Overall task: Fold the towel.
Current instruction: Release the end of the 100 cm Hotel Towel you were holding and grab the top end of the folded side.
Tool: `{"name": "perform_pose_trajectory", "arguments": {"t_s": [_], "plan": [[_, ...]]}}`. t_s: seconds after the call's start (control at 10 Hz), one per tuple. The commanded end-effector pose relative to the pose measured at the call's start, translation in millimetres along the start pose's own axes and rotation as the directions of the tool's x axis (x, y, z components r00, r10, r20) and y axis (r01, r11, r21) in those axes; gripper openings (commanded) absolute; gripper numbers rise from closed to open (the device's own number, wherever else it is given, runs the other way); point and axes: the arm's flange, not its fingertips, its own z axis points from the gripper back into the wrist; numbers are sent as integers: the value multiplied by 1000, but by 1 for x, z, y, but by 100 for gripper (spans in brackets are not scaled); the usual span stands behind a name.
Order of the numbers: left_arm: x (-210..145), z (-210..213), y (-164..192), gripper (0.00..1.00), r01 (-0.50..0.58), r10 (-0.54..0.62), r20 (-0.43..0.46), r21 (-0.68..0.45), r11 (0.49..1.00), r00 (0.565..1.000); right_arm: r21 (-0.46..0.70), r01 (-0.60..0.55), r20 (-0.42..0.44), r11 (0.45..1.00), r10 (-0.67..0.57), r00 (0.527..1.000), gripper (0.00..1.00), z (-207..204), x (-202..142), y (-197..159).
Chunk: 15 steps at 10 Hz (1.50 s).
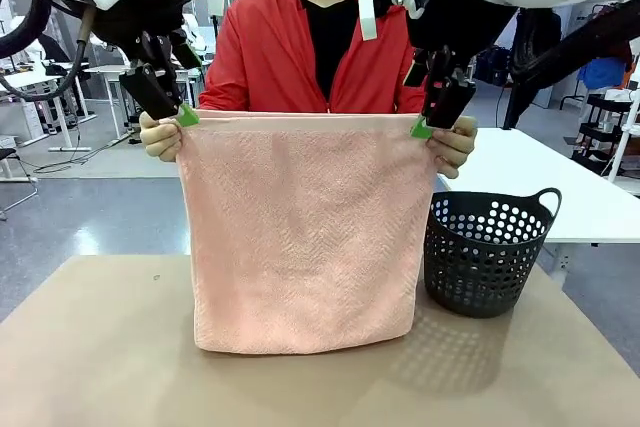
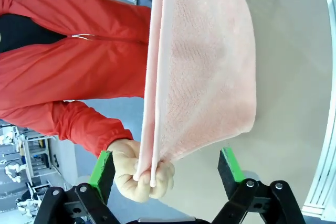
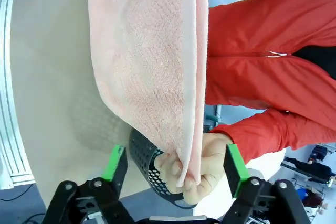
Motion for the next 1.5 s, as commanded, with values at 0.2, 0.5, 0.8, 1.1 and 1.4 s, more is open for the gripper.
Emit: {"name": "perform_pose_trajectory", "arguments": {"t_s": [0.2, 0.5, 0.8, 1.1, 1.4], "plan": [[1, -11, -3, 100, -5, 6, -2, 37, 999, 1000, -11, 3, 20, 1000, -3, 1000, 100, -10, -4, -2], [8, -18, 19, 100, 18, -18, -5, -45, 999, 1000, 32, -13, 2, 999, 13, 1000, 100, -17, 3, -25], [13, -40, 40, 100, 21, -28, -35, -181, 983, 999, 94, -14, -24, 995, 16, 1000, 100, -37, 10, -49], [2, -70, 46, 100, -41, 27, -55, -266, 963, 998, 201, 15, -52, 979, -5, 999, 100, -61, 6, -55], [-11, -88, 39, 34, -74, 57, -67, -292, 953, 996, 236, 19, -66, 972, -4, 998, 40, -74, 1, -48]]}}
